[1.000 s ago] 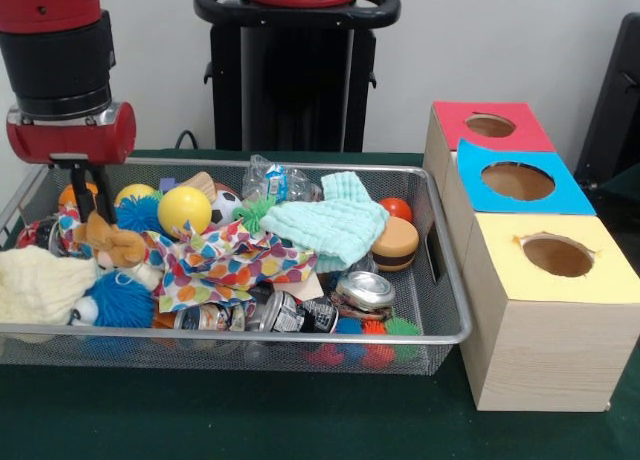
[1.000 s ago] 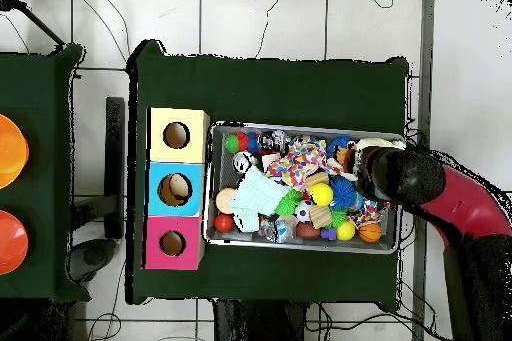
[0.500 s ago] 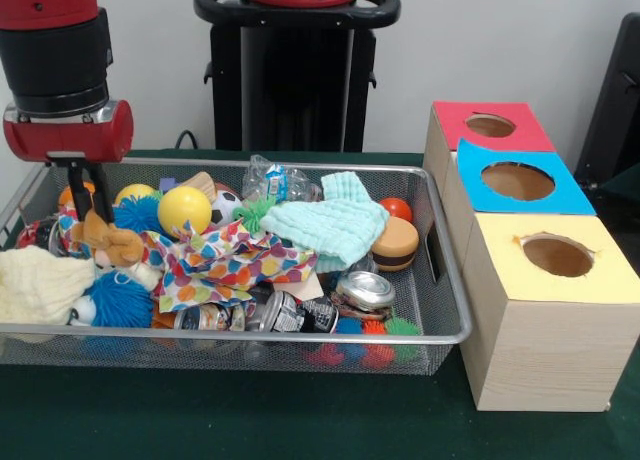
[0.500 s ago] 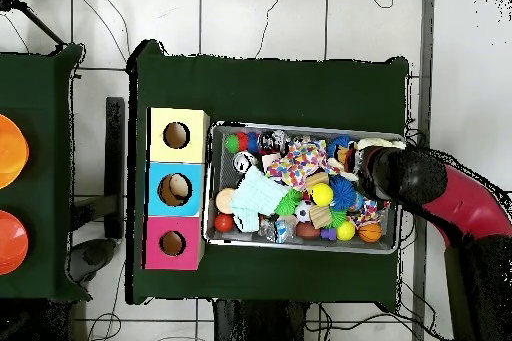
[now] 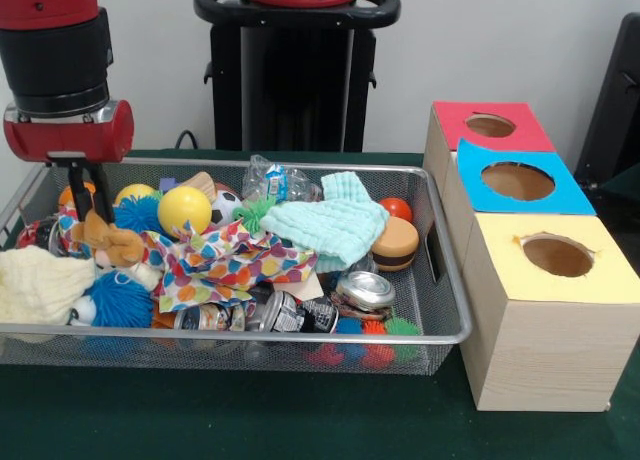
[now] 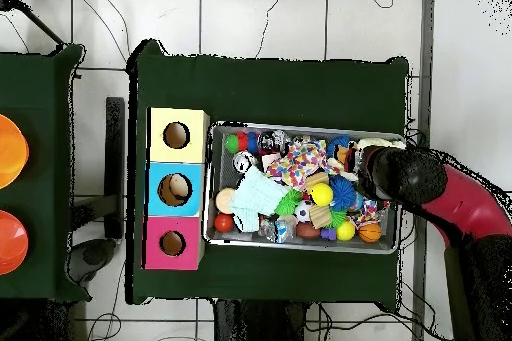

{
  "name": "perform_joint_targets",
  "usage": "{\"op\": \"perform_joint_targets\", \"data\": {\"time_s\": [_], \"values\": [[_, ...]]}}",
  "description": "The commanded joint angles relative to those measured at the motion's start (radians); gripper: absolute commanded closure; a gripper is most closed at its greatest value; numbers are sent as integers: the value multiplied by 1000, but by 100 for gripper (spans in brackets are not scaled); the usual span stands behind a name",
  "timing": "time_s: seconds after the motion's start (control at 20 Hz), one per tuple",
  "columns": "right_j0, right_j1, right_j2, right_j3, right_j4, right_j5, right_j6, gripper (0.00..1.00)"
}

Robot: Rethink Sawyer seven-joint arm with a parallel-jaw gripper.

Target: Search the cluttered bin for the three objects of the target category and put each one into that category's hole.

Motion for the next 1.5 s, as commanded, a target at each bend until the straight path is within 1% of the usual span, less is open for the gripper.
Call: {"op": "perform_joint_targets", "data": {"time_s": [0.05, 0.55, 0.75, 0.95, 1.05, 1.1, 1.35, 1.45, 1.5], "values": [[-11, -8, 76, 72, -39, -50, -2, 100], [-2, -17, 65, 79, -36, -63, 22, 100], [-7, -9, 69, 77, -22, -67, 36, 100], [-7, -1, 62, 75, 3, -56, 70, 100], [-5, -3, 59, 74, -4, -52, 63, 100], [-1, -4, 55, 71, -8, -42, 59, 0], [3, -6, 53, 60, -19, -23, 39, 0], [-2, -6, 57, 64, -20, -31, 35, 0], [-15, -7, 77, 68, -23, -68, 23, 0]]}}
